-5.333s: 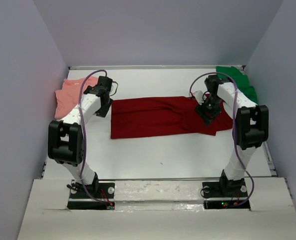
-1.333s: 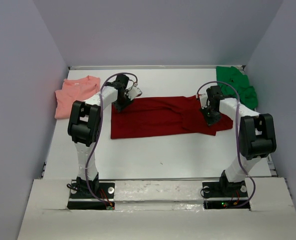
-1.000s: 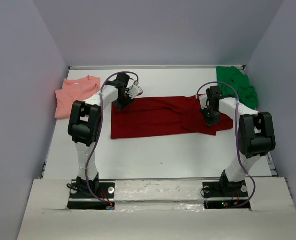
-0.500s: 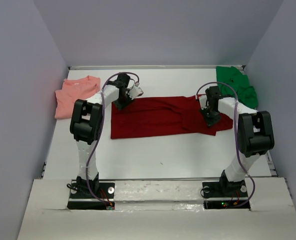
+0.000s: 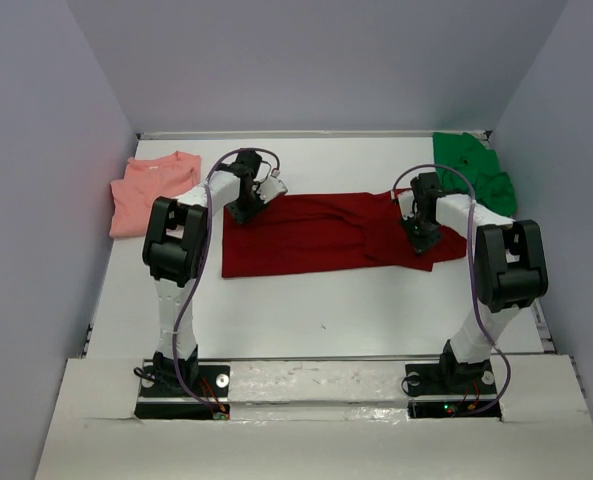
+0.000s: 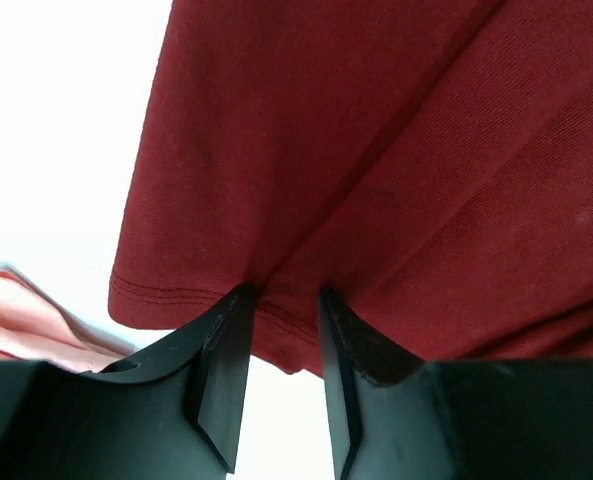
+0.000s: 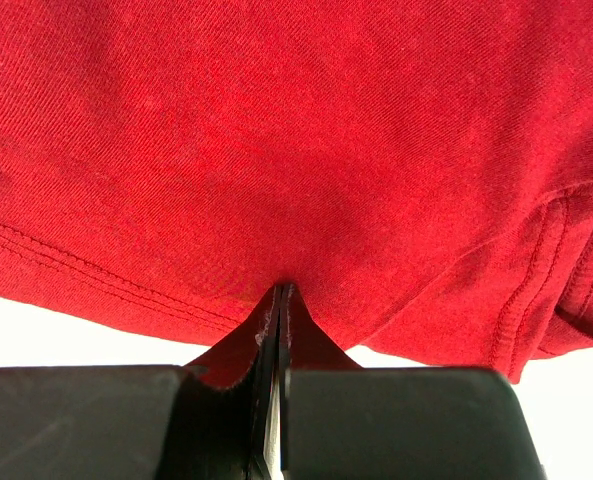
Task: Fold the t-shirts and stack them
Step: Fold the tshirt
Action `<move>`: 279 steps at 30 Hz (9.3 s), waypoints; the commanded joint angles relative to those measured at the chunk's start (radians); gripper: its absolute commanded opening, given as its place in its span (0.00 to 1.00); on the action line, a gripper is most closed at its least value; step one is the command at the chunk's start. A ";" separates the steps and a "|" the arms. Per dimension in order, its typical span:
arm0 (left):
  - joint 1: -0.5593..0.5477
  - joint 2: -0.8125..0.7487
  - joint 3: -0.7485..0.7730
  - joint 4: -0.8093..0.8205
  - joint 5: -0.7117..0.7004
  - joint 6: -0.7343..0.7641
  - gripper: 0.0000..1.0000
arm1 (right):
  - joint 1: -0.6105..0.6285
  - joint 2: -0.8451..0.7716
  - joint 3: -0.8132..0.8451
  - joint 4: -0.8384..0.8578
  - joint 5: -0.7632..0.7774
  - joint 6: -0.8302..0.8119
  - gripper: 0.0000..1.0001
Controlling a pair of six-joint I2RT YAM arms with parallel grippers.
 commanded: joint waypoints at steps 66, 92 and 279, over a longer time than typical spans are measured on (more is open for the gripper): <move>-0.059 -0.142 -0.251 0.021 -0.239 -0.018 0.45 | 0.005 0.024 0.067 -0.051 0.035 -0.005 0.04; -0.042 -0.276 0.027 -0.011 -0.024 -0.172 0.45 | 0.005 -0.020 0.162 -0.083 0.015 -0.004 0.00; 0.204 -0.455 -0.190 -0.050 -0.066 -0.375 0.00 | 0.102 0.802 1.202 -0.150 -0.166 0.036 0.00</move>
